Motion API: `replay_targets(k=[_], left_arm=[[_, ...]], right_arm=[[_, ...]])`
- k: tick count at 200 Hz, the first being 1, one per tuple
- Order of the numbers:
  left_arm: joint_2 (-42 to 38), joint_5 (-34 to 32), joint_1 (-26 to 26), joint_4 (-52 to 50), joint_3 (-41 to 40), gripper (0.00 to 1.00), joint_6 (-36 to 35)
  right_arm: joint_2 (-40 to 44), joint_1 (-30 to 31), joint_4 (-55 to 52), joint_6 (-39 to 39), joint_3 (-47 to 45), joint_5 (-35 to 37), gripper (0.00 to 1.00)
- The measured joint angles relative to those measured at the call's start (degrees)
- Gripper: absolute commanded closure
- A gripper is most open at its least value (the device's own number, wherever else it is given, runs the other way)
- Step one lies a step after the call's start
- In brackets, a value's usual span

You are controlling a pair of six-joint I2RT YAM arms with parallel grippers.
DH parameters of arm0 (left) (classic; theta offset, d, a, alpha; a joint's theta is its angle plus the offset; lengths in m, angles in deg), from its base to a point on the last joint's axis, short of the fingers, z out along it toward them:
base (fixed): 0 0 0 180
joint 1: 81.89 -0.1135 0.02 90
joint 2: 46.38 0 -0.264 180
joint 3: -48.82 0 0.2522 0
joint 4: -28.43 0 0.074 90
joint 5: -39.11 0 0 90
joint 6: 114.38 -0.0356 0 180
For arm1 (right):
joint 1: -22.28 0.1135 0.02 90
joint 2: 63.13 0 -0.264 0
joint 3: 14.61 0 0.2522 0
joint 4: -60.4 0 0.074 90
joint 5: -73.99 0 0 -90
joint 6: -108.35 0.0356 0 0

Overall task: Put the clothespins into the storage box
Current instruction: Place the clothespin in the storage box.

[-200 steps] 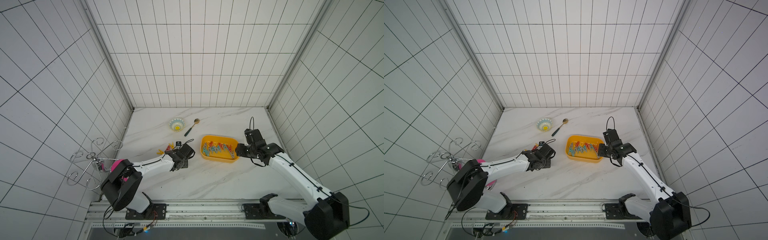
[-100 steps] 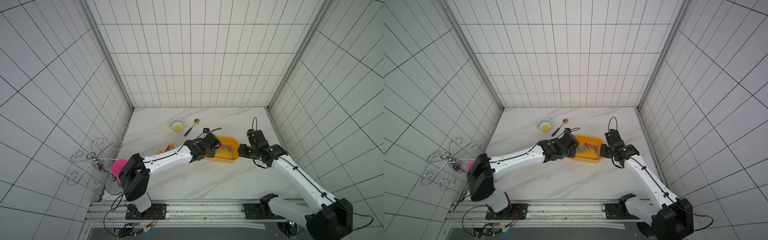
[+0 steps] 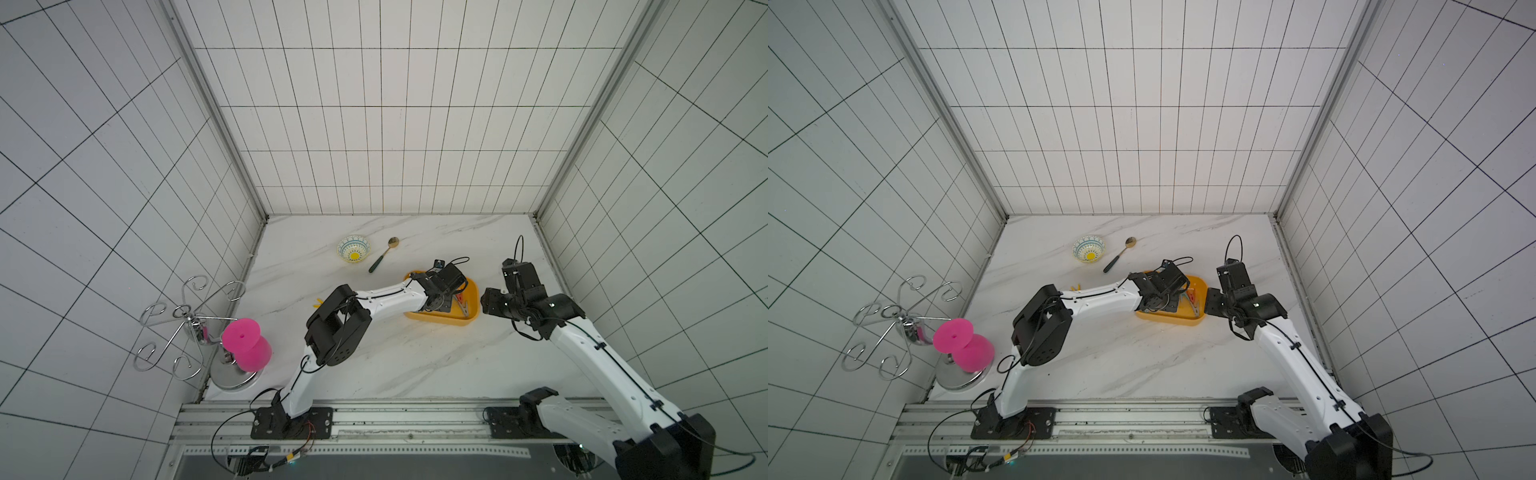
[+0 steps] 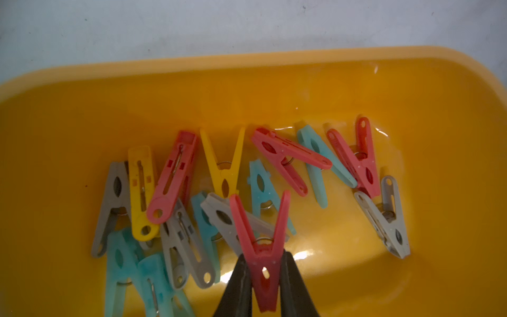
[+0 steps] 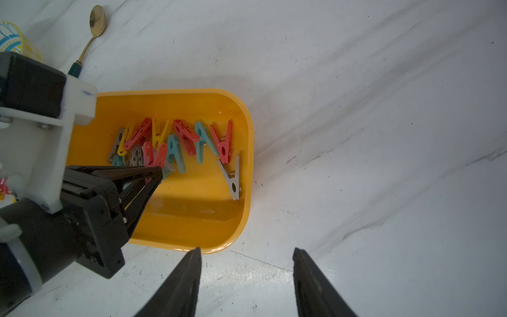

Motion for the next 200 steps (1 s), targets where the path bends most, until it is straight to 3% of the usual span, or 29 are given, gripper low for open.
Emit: replay_targets(k=[69,119,149,200], left_arm=[[1.1,1.1,-0.9,-1.0,1.2,0.66,-0.5],[-10.5,1.0,-2.1,-3.0,-2.0,0.61,-1.7],[-20.3,0.8,-4.5,-2.3,-9.0,0.6,-1.7],[-32.7,-1.3,-11.1,-3.2,-28.5,0.54,1.9]], right_arm=[[0.0,-1.3,-0.1,-0.8,-0.8,-0.5,0.42],[0.1,-1.5,-1.3,-1.0,-0.8,-1.0,0.42],[0.0,-1.5,-1.6,-1.2,-0.8,-1.1,0.42],[-1.7,-1.5,-1.3,-1.2,-0.7,-3.1,0.42]])
